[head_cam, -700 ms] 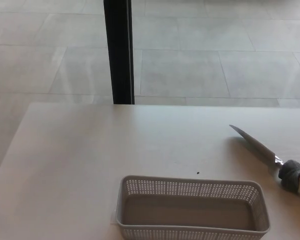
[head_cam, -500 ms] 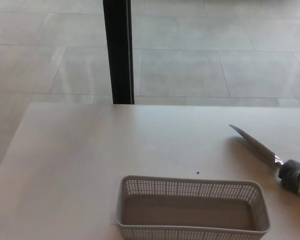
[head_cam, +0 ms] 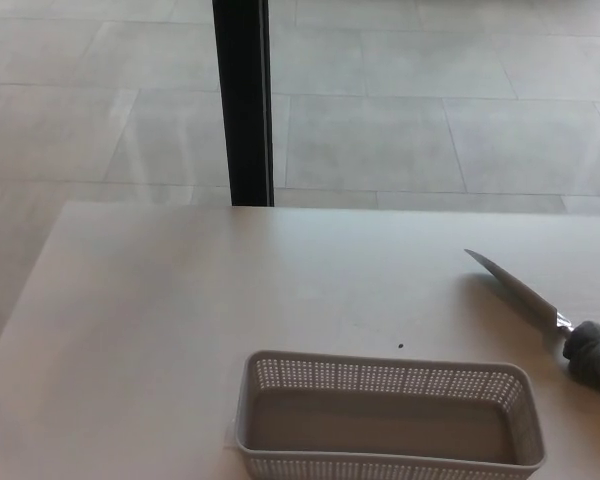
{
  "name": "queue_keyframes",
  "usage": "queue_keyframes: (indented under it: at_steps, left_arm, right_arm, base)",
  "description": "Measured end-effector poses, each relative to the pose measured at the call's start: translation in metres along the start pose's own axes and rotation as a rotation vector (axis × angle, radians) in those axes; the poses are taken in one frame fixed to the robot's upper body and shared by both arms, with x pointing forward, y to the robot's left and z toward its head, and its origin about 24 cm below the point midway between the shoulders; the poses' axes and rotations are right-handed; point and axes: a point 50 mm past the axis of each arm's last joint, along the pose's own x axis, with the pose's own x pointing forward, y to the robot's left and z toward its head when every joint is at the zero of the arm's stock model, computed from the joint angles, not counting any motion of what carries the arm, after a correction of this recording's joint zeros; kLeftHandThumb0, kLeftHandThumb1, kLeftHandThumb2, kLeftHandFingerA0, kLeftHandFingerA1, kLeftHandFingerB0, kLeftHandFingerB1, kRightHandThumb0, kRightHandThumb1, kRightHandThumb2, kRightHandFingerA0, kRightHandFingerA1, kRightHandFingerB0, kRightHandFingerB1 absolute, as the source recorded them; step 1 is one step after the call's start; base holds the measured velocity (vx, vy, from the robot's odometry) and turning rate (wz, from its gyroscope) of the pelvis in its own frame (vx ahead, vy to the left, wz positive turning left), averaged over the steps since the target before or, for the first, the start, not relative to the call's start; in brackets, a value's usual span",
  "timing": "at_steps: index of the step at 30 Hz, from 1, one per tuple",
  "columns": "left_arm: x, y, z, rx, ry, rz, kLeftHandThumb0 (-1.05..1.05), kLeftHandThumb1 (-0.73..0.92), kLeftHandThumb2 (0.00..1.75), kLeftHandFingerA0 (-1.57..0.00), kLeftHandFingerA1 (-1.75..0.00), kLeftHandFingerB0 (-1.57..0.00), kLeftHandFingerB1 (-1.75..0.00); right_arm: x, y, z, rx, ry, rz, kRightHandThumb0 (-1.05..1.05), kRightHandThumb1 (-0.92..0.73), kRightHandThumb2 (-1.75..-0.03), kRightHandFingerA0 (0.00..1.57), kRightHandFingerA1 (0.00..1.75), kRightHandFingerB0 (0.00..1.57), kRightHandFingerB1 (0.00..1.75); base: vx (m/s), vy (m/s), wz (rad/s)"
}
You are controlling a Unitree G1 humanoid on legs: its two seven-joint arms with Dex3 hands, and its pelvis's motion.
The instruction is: A garden tool is kept on the righthand side and a container is kept on the lefthand side on a desk infront of the robot. the robot uses its right hand to pick up the garden tool and makes a scooping motion inside the container
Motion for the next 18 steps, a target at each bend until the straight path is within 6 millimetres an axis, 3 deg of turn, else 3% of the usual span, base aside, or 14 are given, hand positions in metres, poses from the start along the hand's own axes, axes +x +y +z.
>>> queue_keyframes:
  at_steps: [1, 2, 3, 4, 5, 6, 7, 8, 9, 12, 18]
  left_arm:
    - [0.000, 0.000, 0.000, 0.000, 0.000, 0.000, -0.73, -0.04, 1.17, -0.96, -1.08, -0.77, -1.00]
    - [0.000, 0.000, 0.000, -0.001, 0.001, -0.001, -0.69, 0.04, 1.10, -1.05, -1.12, -0.83, -1.00]
    - [0.000, 0.000, 0.000, -0.001, 0.001, -0.001, -0.72, -0.02, 1.16, -0.93, -1.10, -0.78, -1.01]
    - [0.000, 0.000, 0.000, -0.003, -0.001, -0.002, -0.72, -0.02, 1.16, -0.93, -1.10, -0.78, -1.01]
    - [0.000, 0.000, 0.000, -0.005, -0.002, -0.002, -0.77, 0.03, 1.12, -0.90, -1.06, -0.77, -0.97]
    - [0.000, 0.000, 0.000, -0.006, -0.002, -0.003, -0.77, 0.03, 1.12, -0.90, -1.06, -0.77, -0.97]
    - [0.000, 0.000, 0.000, -0.006, -0.002, -0.003, -0.75, 0.03, 1.11, -0.91, -1.05, -0.76, -0.96]
    - [0.000, -0.001, 0.000, -0.006, -0.004, -0.004, -0.76, 0.02, 1.12, -0.90, -1.06, -0.76, -0.97]
    - [0.000, -0.001, 0.000, -0.006, -0.004, -0.005, -0.74, -0.01, 1.17, -0.94, -1.11, -0.77, -1.01]
    - [0.000, -0.001, 0.000, -0.007, -0.003, -0.007, -0.74, 0.03, 1.09, -0.91, -1.08, -0.75, -0.97]
    - [0.000, -0.001, -0.001, -0.007, 0.001, -0.009, -0.70, 0.00, 1.12, -0.95, -1.06, -0.81, -0.98]
  right_arm:
    - [0.003, 0.004, 0.011, -0.006, -0.039, 0.019, -1.04, -0.62, -0.95, 0.09, 0.75, 0.06, 0.54]
    - [0.006, 0.008, 0.020, -0.014, -0.075, 0.037, -1.03, -0.65, -1.06, 0.07, 0.70, 0.00, 0.55]
    - [0.009, 0.014, 0.034, -0.031, -0.123, 0.064, -1.05, -0.66, -1.07, 0.02, 0.60, 0.03, 0.46]
    - [0.010, 0.019, 0.044, -0.045, -0.159, 0.087, -1.05, -0.66, -1.07, 0.02, 0.60, 0.03, 0.46]
    - [0.011, 0.025, 0.053, -0.063, -0.191, 0.114, -1.02, -0.67, -0.72, 0.00, 0.52, 0.00, 0.34]
    - [0.010, 0.035, 0.064, -0.097, -0.229, 0.160, -1.02, -0.67, -0.72, 0.00, 0.52, 0.00, 0.34]
    - [0.010, 0.043, 0.071, -0.127, -0.255, 0.199, -0.99, -0.64, -1.07, 0.14, 0.20, 0.00, 0.21]
    - [0.009, 0.052, 0.076, -0.160, -0.274, 0.237, -1.02, -0.68, -1.05, 0.07, 0.13, 0.06, 0.09]
    - [0.008, 0.059, 0.080, -0.190, -0.287, 0.271, -0.86, -0.61, -1.04, 0.00, 0.20, 0.00, 0.16]
    - [0.005, 0.081, 0.080, -0.262, -0.296, 0.361, -0.87, -0.60, -1.04, 0.02, 0.23, 0.02, 0.19]
    - [-0.004, 0.118, 0.061, -0.405, -0.264, 0.511, -0.89, -0.62, -1.07, 0.03, 0.19, 0.05, 0.18]
  base:
    - [0.00, 0.000, 0.00]
    - [0.00, 0.000, 0.00]
    - [0.00, 0.000, 0.00]
    - [0.00, 0.000, 0.00]
    - [0.00, 0.000, 0.00]
    - [0.00, 0.000, 0.00]
    - [0.00, 0.000, 0.00]
    - [0.00, 0.000, 0.00]
    - [0.00, 0.000, 0.00]
    - [0.00, 0.000, 0.00]
    - [0.00, 0.000, 0.00]
